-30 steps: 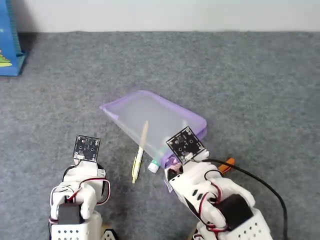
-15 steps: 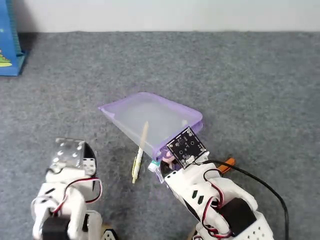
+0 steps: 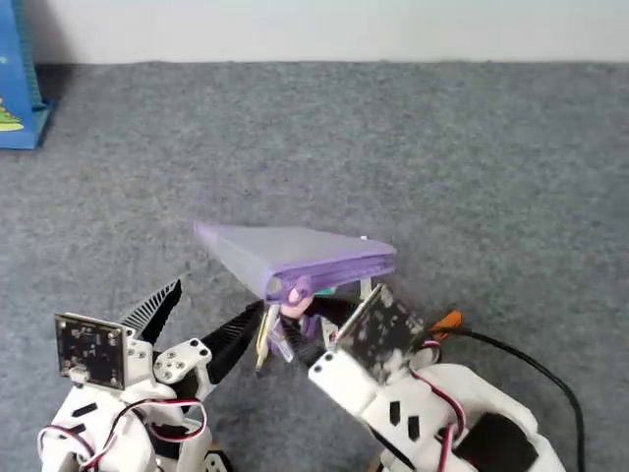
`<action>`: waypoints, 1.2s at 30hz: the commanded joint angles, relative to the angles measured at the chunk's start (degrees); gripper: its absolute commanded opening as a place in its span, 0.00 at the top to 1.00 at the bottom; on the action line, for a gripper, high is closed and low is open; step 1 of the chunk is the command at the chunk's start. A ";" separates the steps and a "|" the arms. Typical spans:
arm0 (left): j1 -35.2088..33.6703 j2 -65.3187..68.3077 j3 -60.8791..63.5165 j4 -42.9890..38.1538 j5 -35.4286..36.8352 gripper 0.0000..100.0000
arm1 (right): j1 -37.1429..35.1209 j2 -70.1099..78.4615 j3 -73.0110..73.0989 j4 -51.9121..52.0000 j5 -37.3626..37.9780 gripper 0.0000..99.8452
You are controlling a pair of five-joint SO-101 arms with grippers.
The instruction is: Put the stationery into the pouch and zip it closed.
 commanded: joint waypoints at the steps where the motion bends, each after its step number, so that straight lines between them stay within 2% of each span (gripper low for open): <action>1: 0.44 -0.53 -2.68 0.18 0.97 0.64 | -2.59 -0.57 -4.22 -1.36 3.87 0.99; 8: 0.44 -0.62 -3.03 0.18 0.97 0.64 | -2.59 -0.48 -4.04 0.84 6.95 0.99; 19: 0.44 -0.62 -9.80 3.43 1.05 0.64 | -2.51 -0.48 -4.04 2.15 7.03 0.99; 23: 0.79 -0.44 -8.40 3.08 1.05 0.64 | -2.59 -0.48 -4.31 2.24 6.86 0.99; 29: 8.44 -0.44 -3.56 1.23 0.79 0.64 | -2.68 -0.57 -4.31 2.42 6.86 0.99; 36: 6.68 -0.44 -0.84 -0.62 0.70 0.64 | -2.68 -1.27 -5.45 4.09 6.86 0.99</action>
